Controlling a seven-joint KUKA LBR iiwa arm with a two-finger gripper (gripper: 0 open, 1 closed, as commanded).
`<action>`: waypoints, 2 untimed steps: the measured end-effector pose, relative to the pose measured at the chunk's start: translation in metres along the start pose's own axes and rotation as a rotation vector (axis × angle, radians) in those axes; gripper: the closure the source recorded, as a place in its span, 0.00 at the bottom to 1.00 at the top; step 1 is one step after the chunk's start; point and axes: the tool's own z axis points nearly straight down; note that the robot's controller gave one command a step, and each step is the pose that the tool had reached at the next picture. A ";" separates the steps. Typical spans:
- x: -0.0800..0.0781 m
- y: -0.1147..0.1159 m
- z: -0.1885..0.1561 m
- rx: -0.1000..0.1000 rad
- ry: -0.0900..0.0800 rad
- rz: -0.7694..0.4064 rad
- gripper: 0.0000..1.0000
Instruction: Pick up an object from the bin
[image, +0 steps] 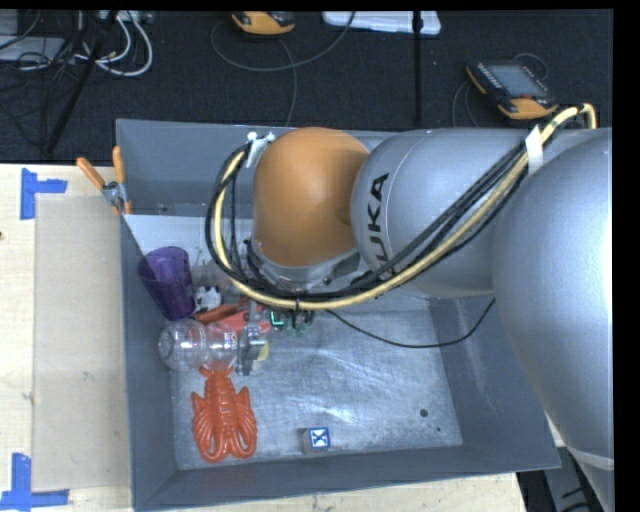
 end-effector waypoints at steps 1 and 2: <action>-0.002 -0.001 -0.004 -0.001 -0.008 0.003 0.00; -0.015 -0.017 0.079 -0.003 -0.015 -0.259 1.00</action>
Offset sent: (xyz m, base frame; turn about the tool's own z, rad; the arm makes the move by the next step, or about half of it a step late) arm 0.0098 -0.0198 -0.0919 -0.2604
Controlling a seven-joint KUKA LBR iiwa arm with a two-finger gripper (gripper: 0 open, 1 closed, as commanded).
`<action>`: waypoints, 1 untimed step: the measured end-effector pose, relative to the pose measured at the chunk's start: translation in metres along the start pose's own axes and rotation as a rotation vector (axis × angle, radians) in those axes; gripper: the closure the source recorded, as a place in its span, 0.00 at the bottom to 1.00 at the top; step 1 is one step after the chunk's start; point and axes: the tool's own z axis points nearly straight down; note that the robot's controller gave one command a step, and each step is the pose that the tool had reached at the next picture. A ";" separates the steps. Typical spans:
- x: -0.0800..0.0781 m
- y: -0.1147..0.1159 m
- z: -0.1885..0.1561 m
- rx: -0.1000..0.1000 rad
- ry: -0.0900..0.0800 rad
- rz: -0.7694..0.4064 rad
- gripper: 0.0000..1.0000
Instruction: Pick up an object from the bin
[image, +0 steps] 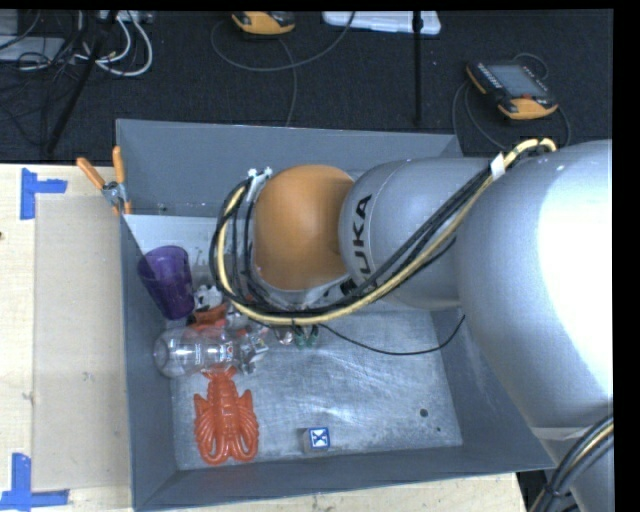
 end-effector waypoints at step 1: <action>0.000 0.000 0.000 0.000 0.000 0.001 1.00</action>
Offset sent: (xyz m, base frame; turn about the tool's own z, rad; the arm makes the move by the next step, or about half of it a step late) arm -0.0133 0.0274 0.1630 0.0056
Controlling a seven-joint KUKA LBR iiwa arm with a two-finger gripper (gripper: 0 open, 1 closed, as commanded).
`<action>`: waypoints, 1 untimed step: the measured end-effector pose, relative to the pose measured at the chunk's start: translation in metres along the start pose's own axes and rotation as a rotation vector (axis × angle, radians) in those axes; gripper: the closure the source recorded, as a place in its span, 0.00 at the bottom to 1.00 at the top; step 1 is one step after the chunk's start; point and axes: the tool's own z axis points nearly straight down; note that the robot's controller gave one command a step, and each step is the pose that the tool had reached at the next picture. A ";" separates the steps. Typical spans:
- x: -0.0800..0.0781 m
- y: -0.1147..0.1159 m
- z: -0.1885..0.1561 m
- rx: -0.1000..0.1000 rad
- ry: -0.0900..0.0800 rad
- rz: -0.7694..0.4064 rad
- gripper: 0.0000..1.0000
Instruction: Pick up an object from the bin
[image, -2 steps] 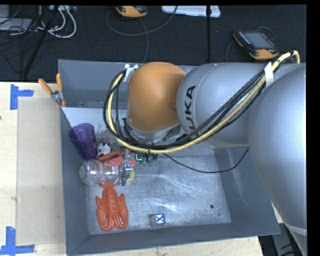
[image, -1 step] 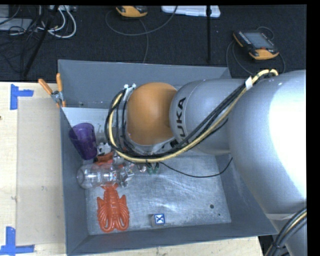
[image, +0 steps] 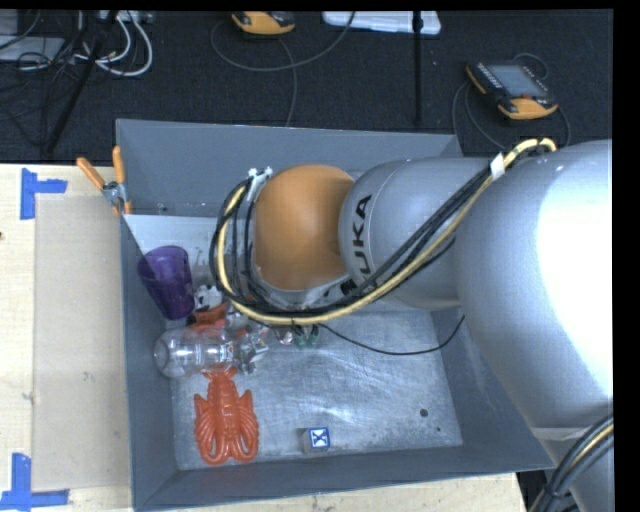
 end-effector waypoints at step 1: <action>0.007 0.009 -0.042 0.002 0.012 0.000 1.00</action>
Offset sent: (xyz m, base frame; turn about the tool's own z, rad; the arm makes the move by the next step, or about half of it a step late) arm 0.0075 -0.0100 -0.0006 0.0385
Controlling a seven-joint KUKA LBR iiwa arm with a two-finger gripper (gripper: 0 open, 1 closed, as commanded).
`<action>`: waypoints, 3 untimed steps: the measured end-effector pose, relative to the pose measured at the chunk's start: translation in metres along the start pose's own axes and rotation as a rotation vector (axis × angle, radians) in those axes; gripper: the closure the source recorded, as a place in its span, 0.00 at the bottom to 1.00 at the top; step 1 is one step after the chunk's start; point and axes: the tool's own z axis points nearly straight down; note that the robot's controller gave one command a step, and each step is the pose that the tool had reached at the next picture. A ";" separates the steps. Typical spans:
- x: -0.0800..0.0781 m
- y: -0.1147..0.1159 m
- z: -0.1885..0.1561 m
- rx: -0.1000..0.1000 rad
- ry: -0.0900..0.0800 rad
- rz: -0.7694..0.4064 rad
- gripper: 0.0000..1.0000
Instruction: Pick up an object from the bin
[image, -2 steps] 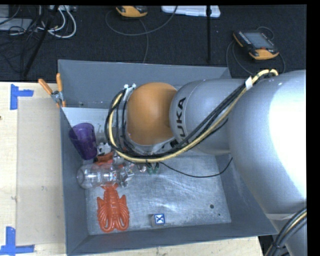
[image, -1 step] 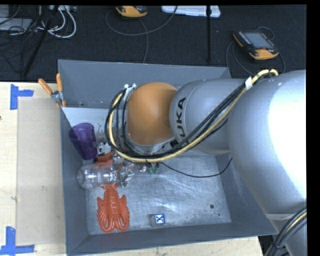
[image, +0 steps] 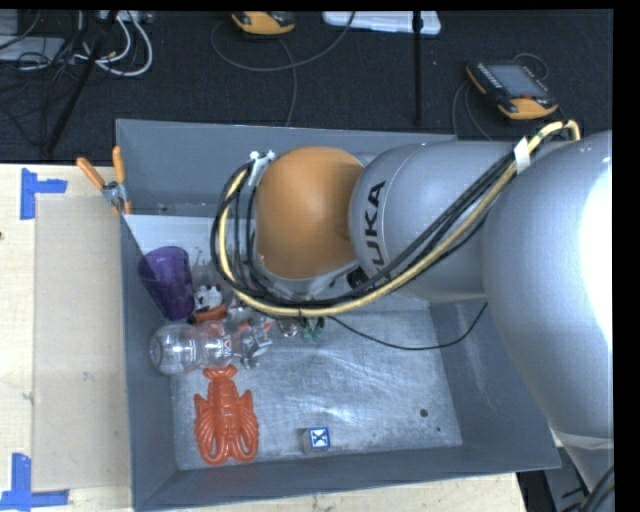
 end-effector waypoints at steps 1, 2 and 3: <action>-0.008 -0.006 -0.015 0.000 -0.016 0.015 1.00; 0.007 -0.003 -0.031 0.000 0.009 0.008 1.00; -0.008 -0.005 -0.086 0.000 -0.007 0.031 1.00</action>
Offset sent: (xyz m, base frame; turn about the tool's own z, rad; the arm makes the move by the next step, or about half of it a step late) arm -0.0193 0.0001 0.1077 -0.0132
